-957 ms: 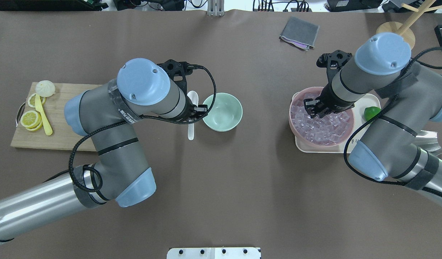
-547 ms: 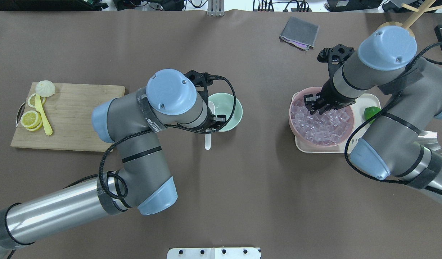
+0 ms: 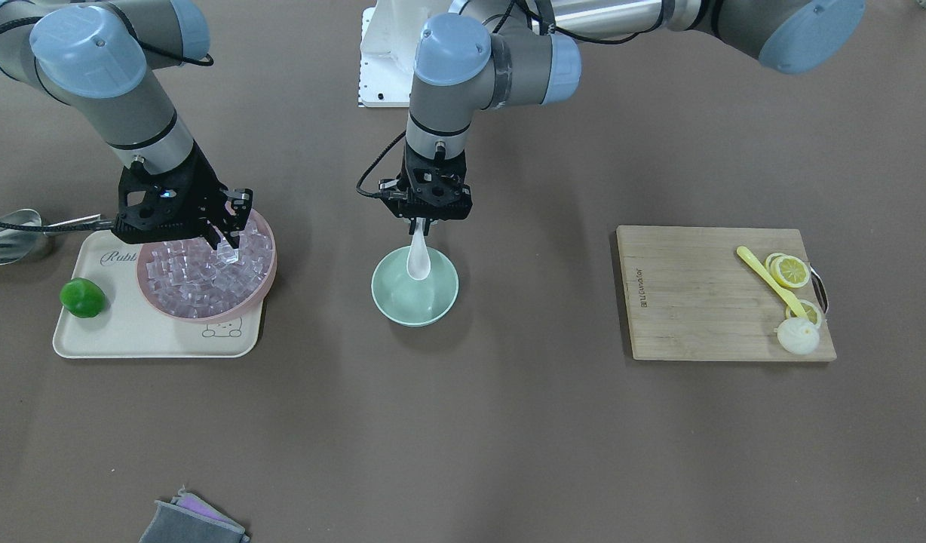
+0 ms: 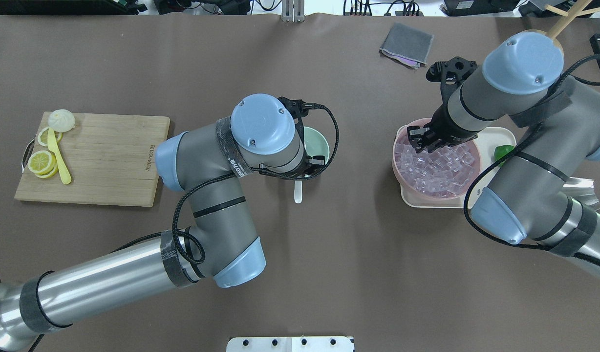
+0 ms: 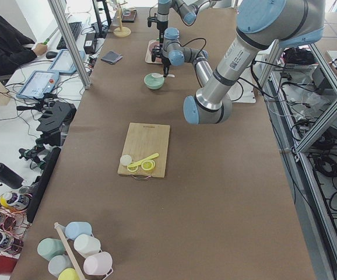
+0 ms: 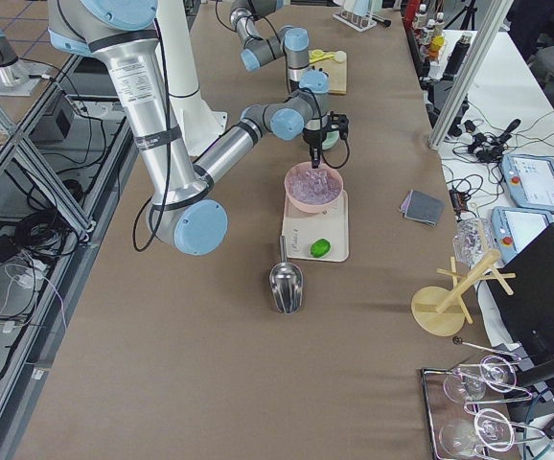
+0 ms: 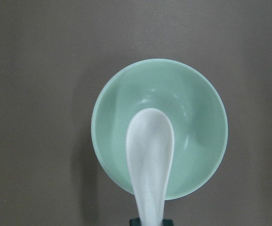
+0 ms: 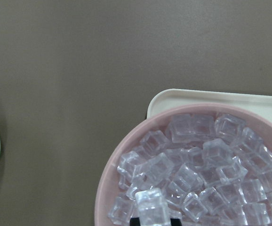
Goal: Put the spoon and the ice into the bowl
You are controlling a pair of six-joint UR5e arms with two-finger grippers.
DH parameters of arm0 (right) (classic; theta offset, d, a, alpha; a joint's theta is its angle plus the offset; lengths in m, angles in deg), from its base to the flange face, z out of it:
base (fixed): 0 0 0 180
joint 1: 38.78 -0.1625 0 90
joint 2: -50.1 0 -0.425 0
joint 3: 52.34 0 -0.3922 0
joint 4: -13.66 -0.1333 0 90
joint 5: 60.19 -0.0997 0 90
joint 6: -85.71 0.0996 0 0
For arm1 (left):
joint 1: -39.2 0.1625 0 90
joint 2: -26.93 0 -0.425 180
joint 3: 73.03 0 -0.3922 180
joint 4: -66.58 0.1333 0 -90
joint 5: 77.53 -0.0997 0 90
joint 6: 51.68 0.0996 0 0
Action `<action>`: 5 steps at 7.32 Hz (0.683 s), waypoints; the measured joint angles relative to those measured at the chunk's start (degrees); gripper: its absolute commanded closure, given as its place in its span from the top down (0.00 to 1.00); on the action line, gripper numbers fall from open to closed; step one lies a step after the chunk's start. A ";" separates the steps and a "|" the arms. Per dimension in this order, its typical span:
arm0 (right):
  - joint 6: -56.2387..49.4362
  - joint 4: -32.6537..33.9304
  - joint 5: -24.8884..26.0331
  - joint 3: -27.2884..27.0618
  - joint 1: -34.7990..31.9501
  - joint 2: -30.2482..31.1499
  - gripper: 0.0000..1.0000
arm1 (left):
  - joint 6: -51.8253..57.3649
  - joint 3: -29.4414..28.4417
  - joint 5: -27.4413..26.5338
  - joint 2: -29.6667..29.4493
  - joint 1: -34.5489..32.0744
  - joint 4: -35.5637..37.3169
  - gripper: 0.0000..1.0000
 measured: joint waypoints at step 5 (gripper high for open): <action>0.31 0.40 0.86 0.68 1.50 -4.47 0.00 | 0.45 0.21 -2.47 0.53 -3.12 -1.27 0.98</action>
